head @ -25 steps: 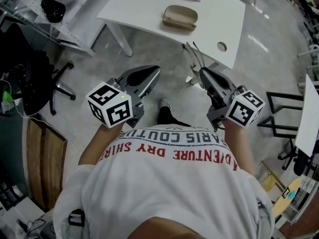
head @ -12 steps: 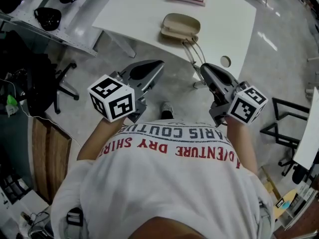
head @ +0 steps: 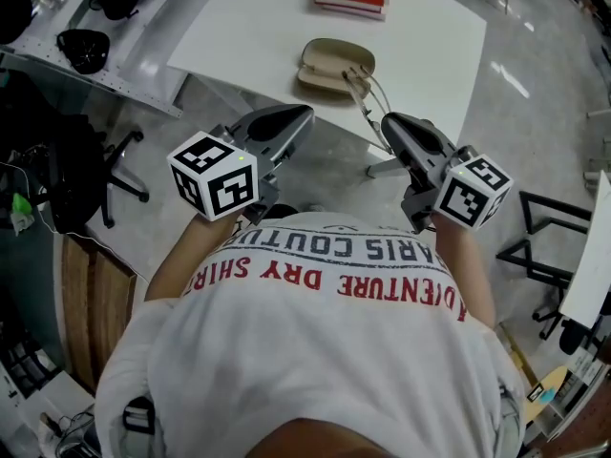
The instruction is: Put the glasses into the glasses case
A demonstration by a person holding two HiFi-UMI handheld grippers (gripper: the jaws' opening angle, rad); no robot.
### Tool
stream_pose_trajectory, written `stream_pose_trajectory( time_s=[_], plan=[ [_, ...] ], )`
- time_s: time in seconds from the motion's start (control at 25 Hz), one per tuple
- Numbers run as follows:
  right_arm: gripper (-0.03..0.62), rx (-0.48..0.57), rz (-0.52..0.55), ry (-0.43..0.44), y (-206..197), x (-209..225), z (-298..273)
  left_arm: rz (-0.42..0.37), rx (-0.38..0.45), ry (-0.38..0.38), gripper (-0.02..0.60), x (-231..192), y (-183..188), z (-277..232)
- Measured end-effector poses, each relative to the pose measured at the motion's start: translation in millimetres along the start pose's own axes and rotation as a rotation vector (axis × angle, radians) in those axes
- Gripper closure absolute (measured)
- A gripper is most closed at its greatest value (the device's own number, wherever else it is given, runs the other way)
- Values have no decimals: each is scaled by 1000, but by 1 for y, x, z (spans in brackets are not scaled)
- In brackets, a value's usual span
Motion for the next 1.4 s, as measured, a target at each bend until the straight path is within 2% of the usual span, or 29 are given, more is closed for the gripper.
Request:
stream_pose_trajectory(
  time_s=[0.4, 0.72, 0.92, 1.12, 1.4],
  plan=[
    [556, -30, 60, -36, 10, 12, -15, 18, -4, 6, 552, -22, -4, -8],
    [556, -53, 11, -47, 14, 35, -36, 33, -30, 4, 552, -47, -4, -24],
    [557, -74, 0, -57, 18, 52, -55, 66, -74, 16, 552, -73, -13, -37],
    [557, -123, 41, -99, 20, 75, -73, 87, -107, 26, 552, -99, -18, -48],
    [556, -185, 51, -104, 16, 95, -103, 137, -147, 35, 552, -132, -31, -61]
  ],
)
Point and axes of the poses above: the fingertips, and each gripper's own axes: z backward along the fingers, x to its right, y out of its top, the point moved 1 cm from there along z, backward along the fingers, and after that the axes turned 8 degrees about -z, right-handed, at the moved point
